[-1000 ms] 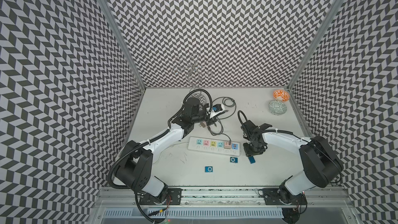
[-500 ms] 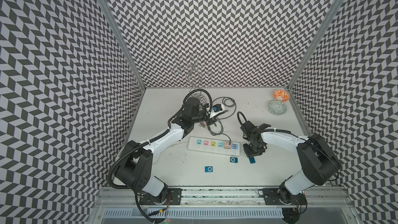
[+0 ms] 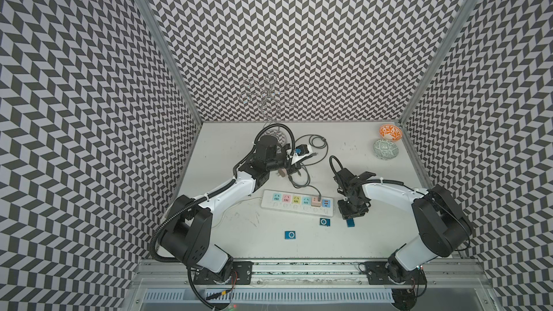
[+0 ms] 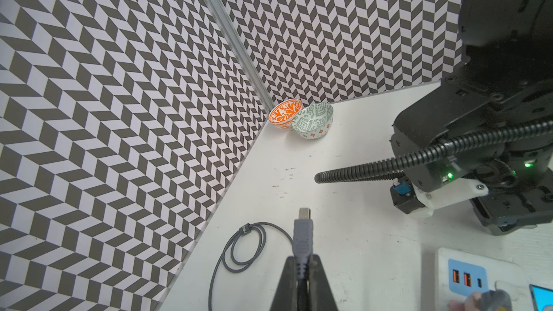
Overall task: Charge mp3
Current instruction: Pick up the MP3 player from the center of the board.
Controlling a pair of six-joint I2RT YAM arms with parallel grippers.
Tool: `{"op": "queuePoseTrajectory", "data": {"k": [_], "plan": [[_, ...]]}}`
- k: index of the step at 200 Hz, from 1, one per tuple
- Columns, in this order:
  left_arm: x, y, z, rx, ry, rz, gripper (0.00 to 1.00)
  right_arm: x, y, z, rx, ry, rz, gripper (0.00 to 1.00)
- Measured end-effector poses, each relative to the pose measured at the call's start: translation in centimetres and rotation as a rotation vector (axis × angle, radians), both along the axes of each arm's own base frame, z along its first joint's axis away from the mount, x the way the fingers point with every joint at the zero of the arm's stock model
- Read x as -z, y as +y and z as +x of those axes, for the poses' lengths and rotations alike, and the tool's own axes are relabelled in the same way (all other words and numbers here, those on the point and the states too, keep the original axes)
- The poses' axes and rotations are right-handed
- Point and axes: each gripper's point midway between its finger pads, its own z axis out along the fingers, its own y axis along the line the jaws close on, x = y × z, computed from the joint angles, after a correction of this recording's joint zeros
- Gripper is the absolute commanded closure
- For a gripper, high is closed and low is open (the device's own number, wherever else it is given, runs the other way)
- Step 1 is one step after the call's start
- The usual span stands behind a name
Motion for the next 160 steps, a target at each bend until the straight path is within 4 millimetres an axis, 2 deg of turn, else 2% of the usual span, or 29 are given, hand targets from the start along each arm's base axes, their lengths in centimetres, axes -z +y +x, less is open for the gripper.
{"op": "queuePoseTrajectory", "data": {"k": [46,115,135,160], "plan": [[0.0,0.0,0.0,0.000,0.000,0.000,1.00,0.0,-0.1,-0.2,0.008,0.007,-0.004,0.73],[0.1,0.3,0.2,-0.008,0.001,0.001,1.00,-0.3,0.2,0.0,0.023,-0.005,0.012,0.82],[-0.1,0.3,0.4,-0.015,-0.003,-0.002,1.00,-1.8,1.0,1.4,0.055,-0.094,0.067,0.82],[-0.4,0.5,0.3,-0.029,-0.012,-0.007,1.00,-5.7,2.4,4.7,0.126,-0.330,0.186,0.85]]}}
